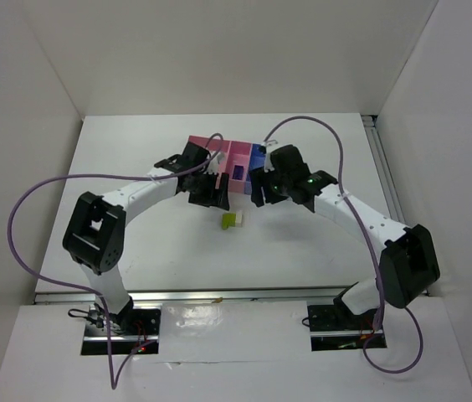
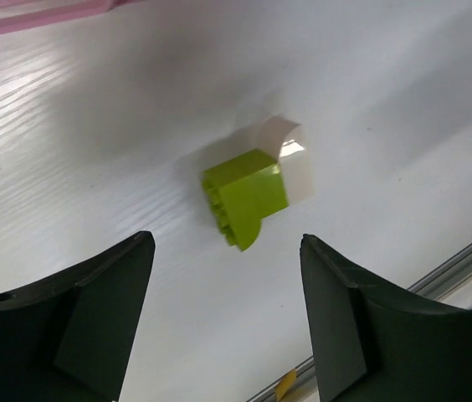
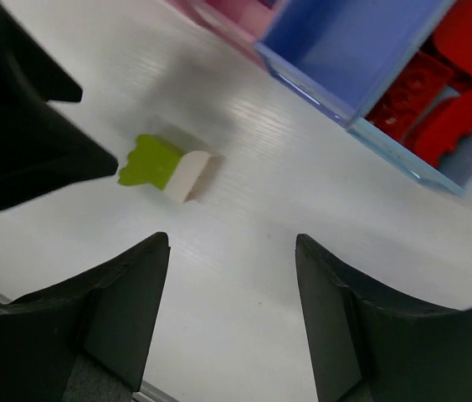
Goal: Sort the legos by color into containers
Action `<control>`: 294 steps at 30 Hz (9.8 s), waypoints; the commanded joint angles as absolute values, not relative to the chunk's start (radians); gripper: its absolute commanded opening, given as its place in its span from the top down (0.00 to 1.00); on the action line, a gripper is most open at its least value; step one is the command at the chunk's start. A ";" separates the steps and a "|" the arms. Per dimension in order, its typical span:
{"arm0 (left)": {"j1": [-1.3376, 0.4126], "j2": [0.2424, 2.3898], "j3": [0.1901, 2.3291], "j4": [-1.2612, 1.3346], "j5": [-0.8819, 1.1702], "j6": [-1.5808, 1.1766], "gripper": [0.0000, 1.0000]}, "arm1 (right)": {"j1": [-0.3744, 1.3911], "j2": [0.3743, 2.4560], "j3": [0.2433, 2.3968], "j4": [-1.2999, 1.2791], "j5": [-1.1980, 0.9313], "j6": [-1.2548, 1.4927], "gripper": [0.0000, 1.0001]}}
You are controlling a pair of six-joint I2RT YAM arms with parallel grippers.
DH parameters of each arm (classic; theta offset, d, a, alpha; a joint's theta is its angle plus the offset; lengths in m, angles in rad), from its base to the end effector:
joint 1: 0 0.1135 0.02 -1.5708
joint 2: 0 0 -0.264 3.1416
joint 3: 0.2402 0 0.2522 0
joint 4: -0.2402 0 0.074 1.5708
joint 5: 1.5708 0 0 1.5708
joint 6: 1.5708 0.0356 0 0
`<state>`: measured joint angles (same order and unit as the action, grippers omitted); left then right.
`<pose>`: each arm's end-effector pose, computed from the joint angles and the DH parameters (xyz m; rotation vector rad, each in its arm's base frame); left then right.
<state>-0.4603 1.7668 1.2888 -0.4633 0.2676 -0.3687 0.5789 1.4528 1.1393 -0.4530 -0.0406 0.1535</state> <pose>0.3365 -0.1774 0.2255 0.2323 2.5851 -0.6595 0.2665 0.1759 0.2812 -0.5210 2.3154 0.4064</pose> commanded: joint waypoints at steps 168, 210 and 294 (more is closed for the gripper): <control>-0.358 1.776 1.520 -0.666 0.469 -0.193 1.00 | 0.219 1.580 1.250 -0.311 -0.356 0.549 0.90; -0.213 1.822 1.681 -0.644 0.527 -0.428 1.00 | 0.399 1.732 1.480 -0.268 -0.417 0.358 0.31; -0.272 2.180 2.057 -0.629 0.218 -0.721 0.26 | 0.453 1.632 1.370 -0.267 -0.245 0.460 0.91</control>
<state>-0.2844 2.1853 2.0216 -0.6285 0.1890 -0.7090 0.4587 1.6623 1.3231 -0.2554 -0.2718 0.4698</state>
